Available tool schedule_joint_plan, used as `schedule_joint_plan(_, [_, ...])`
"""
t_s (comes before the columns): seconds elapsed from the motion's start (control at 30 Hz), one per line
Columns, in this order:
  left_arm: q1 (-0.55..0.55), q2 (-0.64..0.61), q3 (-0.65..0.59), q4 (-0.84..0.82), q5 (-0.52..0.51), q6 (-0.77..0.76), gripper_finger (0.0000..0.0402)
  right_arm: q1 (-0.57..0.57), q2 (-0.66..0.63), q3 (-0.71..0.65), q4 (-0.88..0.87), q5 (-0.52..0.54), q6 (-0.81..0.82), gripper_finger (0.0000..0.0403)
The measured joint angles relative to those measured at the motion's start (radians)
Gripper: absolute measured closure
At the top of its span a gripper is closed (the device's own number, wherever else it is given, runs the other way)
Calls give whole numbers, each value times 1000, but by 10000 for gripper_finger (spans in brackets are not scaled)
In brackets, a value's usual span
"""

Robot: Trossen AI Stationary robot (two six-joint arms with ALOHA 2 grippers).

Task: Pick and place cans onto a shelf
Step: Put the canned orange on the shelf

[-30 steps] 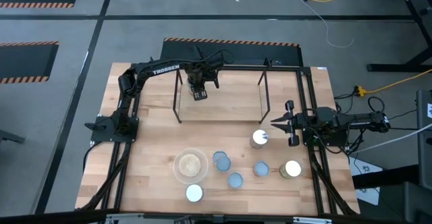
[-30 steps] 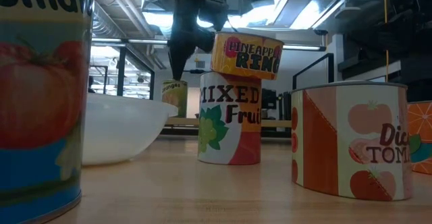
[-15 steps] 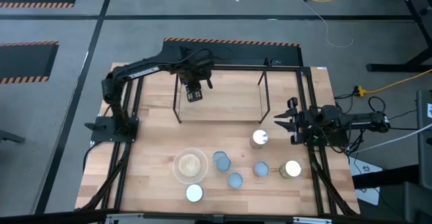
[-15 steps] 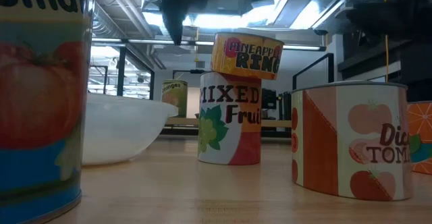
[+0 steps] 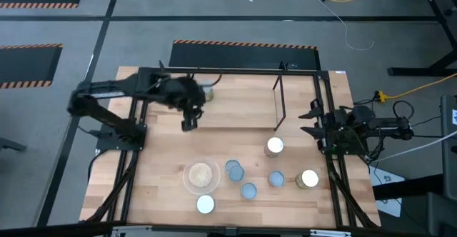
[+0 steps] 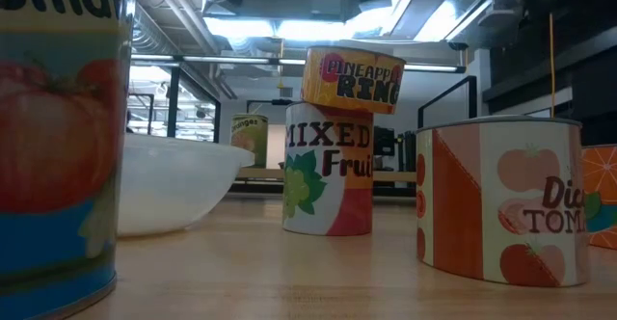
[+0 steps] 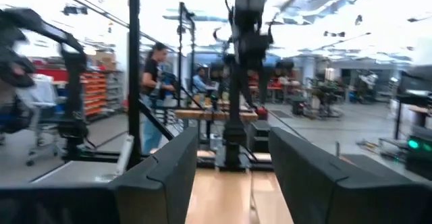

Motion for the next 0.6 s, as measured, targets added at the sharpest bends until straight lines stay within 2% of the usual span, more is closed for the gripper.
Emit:
schedule_joint_plan(0.2, [-85, -172, -352, 310, -17, -67, 296, 8, 146, 120, -32, -40, 2, 216])
schedule_joint_plan(0.37, [-143, -253, -580, 550, -18, -101, 296, 45, 331, 285, -216, -40, 3, 216])
schedule_joint_plan(0.6, [-205, -267, -754, 764, -18, -142, 296, 130, 583, 536, -514, -43, 122, 217])
